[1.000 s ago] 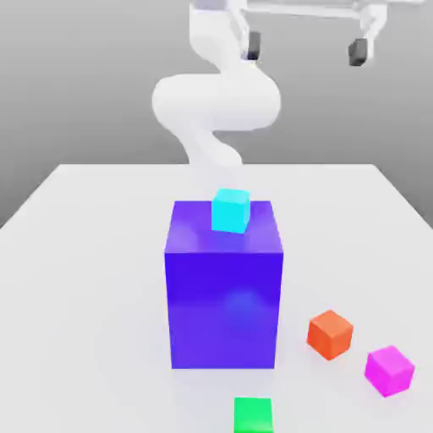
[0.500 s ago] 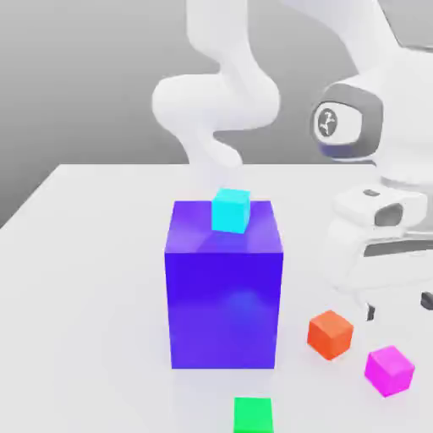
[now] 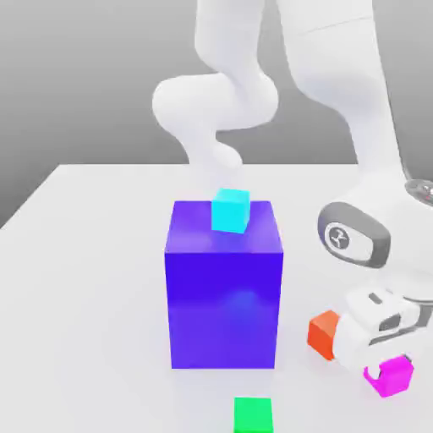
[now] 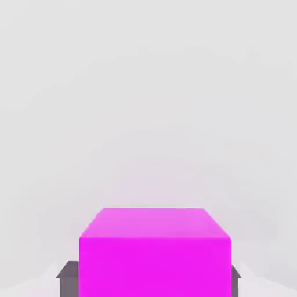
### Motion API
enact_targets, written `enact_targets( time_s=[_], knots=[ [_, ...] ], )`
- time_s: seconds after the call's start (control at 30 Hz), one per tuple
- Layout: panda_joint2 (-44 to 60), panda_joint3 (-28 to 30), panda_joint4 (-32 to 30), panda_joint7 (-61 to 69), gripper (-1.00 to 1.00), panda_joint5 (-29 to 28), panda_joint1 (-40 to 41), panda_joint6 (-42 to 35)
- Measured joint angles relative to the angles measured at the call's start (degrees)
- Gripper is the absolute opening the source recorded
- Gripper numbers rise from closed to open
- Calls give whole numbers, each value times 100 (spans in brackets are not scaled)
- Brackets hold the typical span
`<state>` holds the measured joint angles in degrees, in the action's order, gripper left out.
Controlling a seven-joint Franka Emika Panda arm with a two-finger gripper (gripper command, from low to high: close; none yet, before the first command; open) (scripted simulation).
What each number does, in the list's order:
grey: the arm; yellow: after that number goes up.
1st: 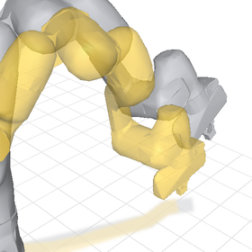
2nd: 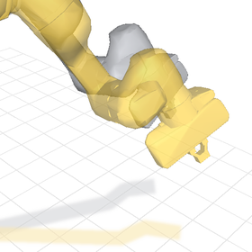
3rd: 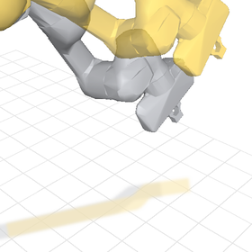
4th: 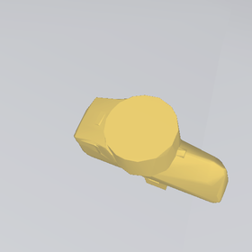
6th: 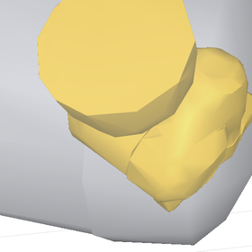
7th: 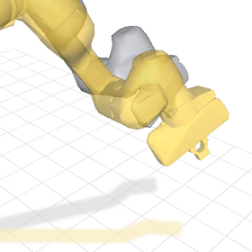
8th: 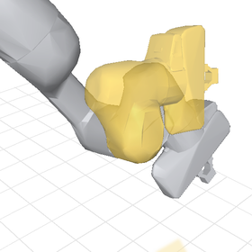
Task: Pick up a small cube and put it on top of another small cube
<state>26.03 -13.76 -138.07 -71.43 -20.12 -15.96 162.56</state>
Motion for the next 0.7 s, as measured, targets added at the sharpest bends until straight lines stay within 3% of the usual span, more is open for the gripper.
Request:
enact_targets(
  time_s=[0.17, 0.43, 0.57, 0.6, 0.7],
  knots=[
    [-880, -490, -206, 518, -100, 656, 421, -661],
    [-1462, 201, 73, 2014, -100, 1527, 1955, -1424],
    [-861, 429, 154, 2017, -100, 1380, 2051, -897],
    [-708, 472, 165, 1979, 100, 1323, 2028, -756],
    [-708, 472, 165, 1979, 100, 1323, 2028, -756]
  ],
)
